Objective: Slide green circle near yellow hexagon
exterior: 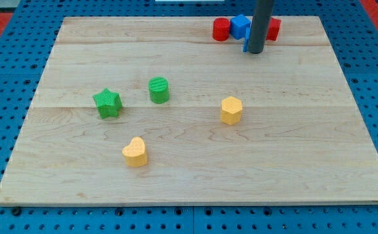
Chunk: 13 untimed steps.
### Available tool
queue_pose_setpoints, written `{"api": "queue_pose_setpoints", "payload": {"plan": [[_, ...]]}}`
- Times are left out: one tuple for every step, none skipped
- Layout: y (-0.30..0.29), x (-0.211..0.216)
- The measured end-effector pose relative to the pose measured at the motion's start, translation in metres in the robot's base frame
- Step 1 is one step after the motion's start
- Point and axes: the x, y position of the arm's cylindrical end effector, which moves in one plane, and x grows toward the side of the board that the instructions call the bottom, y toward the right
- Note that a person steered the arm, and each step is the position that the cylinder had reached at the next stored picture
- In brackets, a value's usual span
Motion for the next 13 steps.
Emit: {"api": "queue_pose_setpoints", "payload": {"plan": [[0.037,0.098],[0.021,0.194],[-0.064,0.171],[-0.092,0.130],[-0.112,0.123],[-0.113,0.061],[-0.076,0.000],[-0.079,0.022],[-0.087,0.109],[-0.139,0.154],[-0.230,0.139],[-0.199,0.070],[-0.150,0.062]]}}
